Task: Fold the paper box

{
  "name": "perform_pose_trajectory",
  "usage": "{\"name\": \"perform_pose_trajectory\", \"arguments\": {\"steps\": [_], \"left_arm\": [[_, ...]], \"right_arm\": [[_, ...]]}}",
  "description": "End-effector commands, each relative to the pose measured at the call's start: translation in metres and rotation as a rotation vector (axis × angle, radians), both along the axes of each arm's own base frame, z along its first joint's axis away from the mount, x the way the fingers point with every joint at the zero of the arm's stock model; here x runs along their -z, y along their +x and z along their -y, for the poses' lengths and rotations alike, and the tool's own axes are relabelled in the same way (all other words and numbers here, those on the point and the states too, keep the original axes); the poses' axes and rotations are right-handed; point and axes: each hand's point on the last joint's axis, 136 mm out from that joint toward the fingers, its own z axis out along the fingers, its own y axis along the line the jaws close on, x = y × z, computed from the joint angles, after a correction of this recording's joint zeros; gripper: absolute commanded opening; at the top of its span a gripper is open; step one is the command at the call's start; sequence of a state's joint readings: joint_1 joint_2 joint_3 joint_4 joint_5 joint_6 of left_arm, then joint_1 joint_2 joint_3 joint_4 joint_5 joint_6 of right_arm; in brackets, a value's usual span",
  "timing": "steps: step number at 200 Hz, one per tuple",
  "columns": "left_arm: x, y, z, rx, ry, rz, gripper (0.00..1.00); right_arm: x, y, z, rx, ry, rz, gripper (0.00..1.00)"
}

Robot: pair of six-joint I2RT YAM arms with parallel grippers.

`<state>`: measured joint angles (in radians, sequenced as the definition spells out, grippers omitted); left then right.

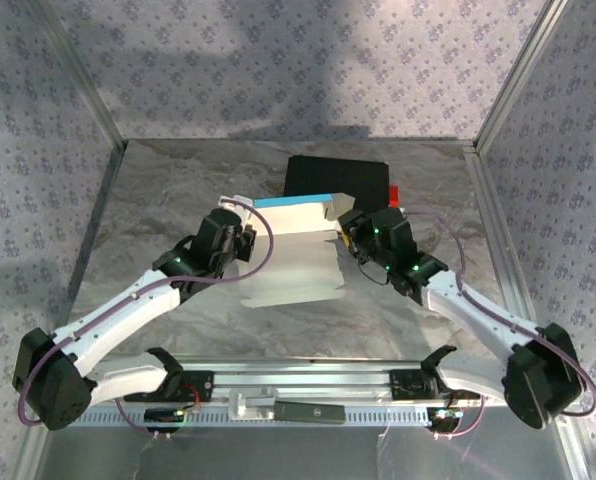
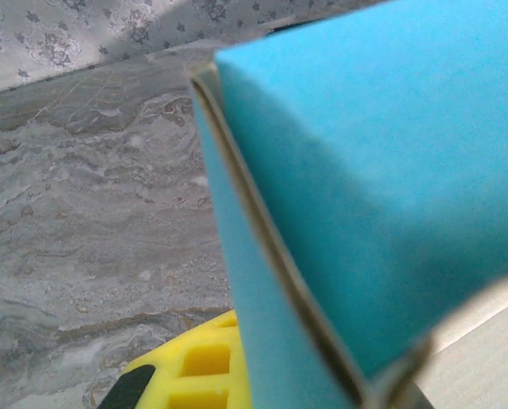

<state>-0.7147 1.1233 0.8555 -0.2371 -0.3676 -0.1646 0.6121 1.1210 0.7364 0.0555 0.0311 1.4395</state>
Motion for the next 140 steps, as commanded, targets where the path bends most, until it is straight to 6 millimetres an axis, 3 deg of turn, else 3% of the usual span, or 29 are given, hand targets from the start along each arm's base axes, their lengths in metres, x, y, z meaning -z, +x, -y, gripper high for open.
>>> {"name": "perform_pose_trajectory", "arguments": {"steps": [1, 76, 140], "left_arm": [[-0.015, 0.003, 0.004, 0.004, -0.001, 0.014, 0.00], [-0.021, 0.005, 0.012, 0.035, 0.018, -0.020, 0.00], [-0.022, 0.005, 0.017, 0.051, 0.011, -0.030, 0.00]], "right_arm": [[-0.007, -0.013, 0.013, -0.029, -0.349, 0.137, 0.40], [0.036, -0.022, 0.007, -0.235, -0.728, 0.124, 0.44], [0.041, 0.009, 0.001, -0.249, -0.684, 0.126, 0.48]]}}
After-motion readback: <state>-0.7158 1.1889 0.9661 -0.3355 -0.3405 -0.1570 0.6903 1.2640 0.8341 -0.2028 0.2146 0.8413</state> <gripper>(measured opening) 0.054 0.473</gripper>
